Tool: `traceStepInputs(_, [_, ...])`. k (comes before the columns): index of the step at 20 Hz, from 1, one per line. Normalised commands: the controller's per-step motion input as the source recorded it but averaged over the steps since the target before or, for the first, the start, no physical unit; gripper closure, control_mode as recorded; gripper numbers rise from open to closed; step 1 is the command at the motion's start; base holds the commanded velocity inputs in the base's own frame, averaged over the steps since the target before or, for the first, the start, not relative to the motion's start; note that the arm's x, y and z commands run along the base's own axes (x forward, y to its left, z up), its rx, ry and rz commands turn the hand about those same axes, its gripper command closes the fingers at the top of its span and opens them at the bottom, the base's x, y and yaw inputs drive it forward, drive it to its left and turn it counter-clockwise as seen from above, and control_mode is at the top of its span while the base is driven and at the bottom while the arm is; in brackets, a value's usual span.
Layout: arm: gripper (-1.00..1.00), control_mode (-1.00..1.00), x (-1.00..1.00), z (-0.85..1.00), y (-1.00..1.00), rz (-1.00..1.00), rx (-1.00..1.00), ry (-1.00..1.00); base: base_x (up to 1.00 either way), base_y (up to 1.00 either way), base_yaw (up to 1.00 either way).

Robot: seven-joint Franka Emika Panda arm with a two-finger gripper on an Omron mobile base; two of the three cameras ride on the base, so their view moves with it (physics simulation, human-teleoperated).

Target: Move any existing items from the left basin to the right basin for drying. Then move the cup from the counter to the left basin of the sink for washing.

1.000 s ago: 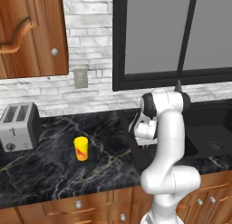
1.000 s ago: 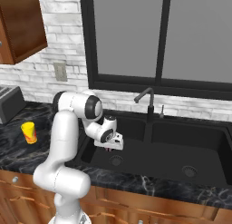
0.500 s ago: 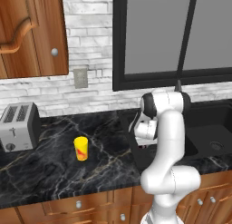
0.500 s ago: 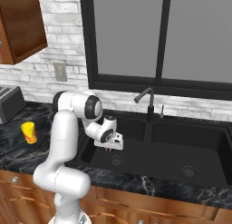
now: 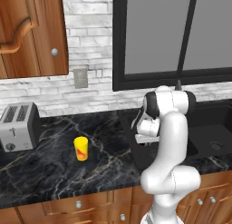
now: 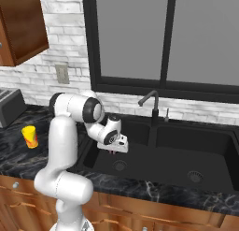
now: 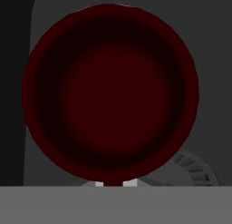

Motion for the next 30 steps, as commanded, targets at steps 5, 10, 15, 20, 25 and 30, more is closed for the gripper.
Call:
traceStepInputs(5, [1.0, -1.0, -0.02, 0.51, -0.06, 0.0, 0.0, 0.0, 0.0, 0.0, 0.0])
traceStepInputs(10, [1.0, -1.0, -0.02, 0.47, 0.0, 0.0, 0.0, 0.0, 0.0, 0.0, 0.0])
traceStepInputs(15, [1.0, -1.0, -0.13, 0.5, 0.0, 0.0, 0.0, 0.0, 0.0, 0.0, 0.0])
traceStepInputs(20, [1.0, -1.0, -0.27, 0.51, 0.0, 0.0, -0.01, 0.0, 0.0, 0.0, 0.0])
traceStepInputs(25, [1.0, -1.0, -0.31, 0.53, 0.0, 0.0, -0.01, 0.0, 0.0, 0.0, 0.0])
traceStepInputs(30, [1.0, -1.0, -0.38, 0.47, 0.0, 0.0, -0.01, 0.0, 0.0, 0.0, 0.0])
